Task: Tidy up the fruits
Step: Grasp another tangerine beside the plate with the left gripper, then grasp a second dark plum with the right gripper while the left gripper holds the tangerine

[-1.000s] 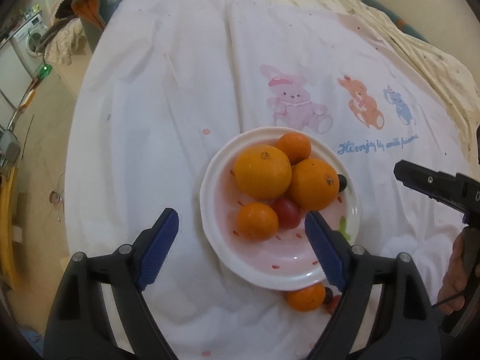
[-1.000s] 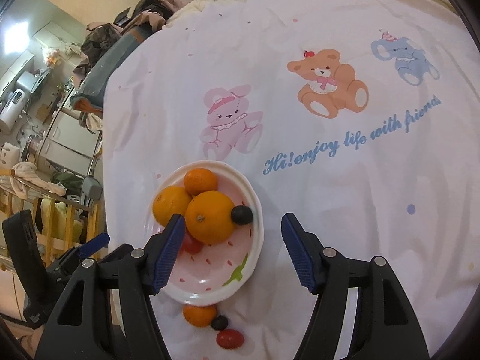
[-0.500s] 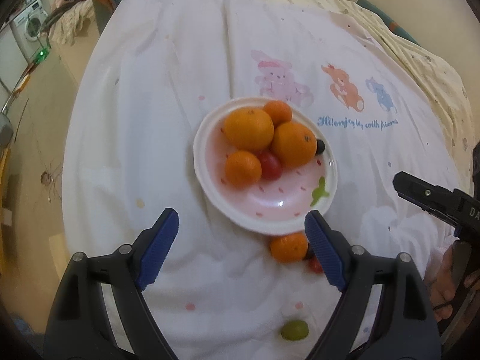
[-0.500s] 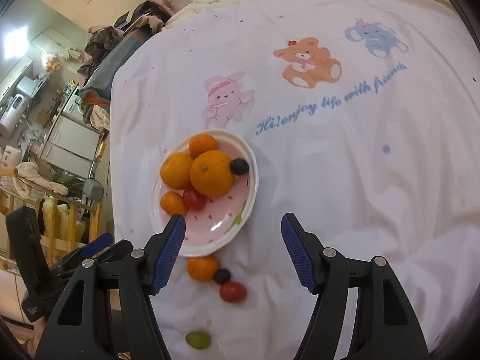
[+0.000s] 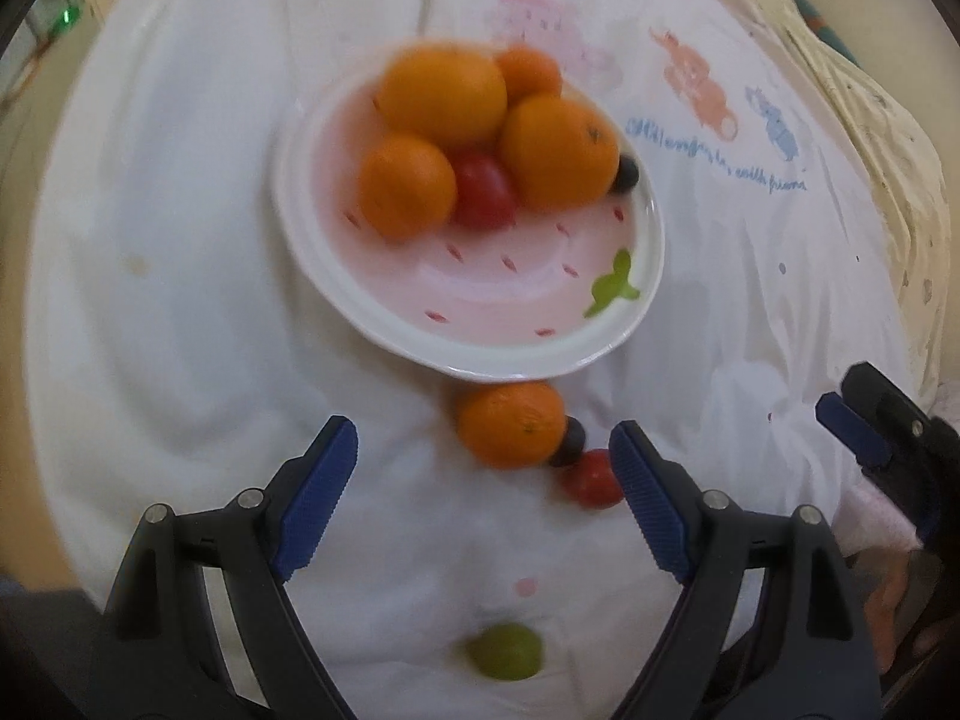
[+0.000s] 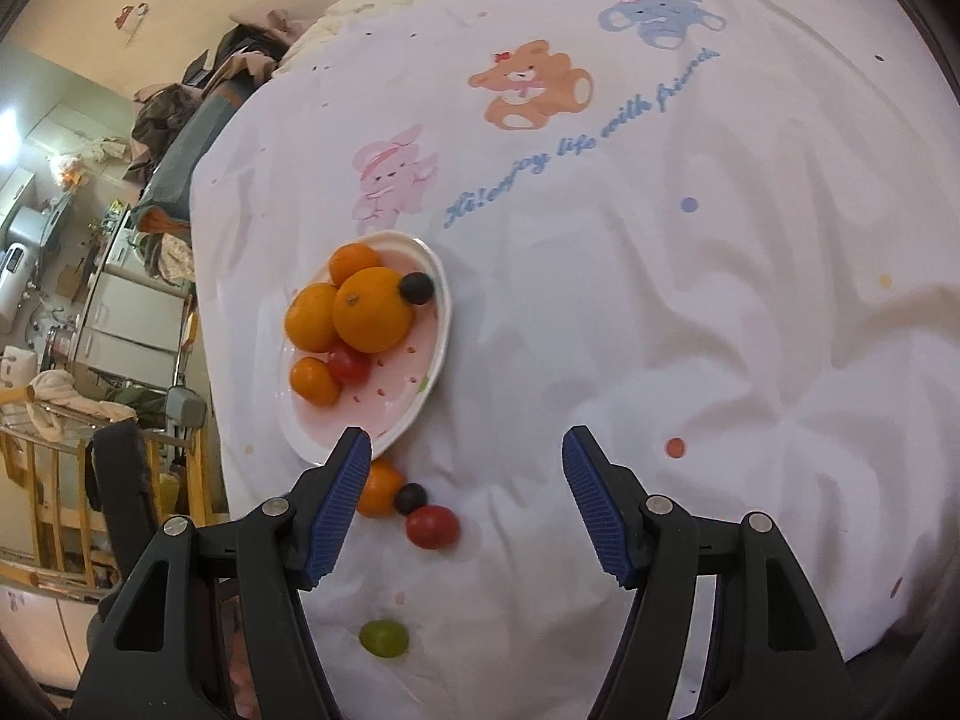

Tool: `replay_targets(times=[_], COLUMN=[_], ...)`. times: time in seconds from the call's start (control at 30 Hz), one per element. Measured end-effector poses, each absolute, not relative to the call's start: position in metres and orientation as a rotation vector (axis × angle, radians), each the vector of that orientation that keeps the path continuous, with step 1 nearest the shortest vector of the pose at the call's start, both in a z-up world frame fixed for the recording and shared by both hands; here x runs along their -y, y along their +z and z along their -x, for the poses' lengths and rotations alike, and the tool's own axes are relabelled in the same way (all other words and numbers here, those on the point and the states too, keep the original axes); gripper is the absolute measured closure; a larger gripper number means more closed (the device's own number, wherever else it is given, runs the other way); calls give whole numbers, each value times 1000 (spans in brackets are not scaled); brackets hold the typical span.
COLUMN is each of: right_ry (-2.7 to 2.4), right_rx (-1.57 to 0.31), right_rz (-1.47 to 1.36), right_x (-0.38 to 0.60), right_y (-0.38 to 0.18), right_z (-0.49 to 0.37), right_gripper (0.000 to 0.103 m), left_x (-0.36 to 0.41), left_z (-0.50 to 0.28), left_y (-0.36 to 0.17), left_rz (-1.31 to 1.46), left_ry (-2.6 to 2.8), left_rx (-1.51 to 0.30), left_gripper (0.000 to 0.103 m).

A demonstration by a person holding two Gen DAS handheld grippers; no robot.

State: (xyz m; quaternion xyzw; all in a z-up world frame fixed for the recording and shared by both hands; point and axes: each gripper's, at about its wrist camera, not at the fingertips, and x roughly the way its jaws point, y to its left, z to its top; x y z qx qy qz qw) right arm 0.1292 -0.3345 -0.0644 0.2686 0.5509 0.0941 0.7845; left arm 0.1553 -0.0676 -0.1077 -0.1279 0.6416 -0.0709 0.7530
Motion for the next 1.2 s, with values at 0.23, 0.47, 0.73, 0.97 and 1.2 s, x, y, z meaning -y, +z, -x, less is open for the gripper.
replay_targets(times=[0.23,0.47,0.73,0.97,1.2], right_ry=[188,195,212,247,264], right_rx=[-1196,-1203,-1202,-1205,-1255], right_rz=[-584,-586,-577,-553,-476], right_x=[345,343,333,318,300], right_y=[-71,-73,-72,-69,-77], right_z=[-129,-133,-136,-136,-136], right_gripper=[33,33,33,33,33], left_x=[79,76,45,6,1], left_z=[-162,-164,-144,-129,-117], left_y=[-127,-124,-98,-62,-54], left_rz=[290,307,249,241,210], left_ry=[-136,-162,-115,-83,-65], left_rx=[-1468,-1478,-1441,-1381,-1363], left_gripper=[35,66,67,67,67])
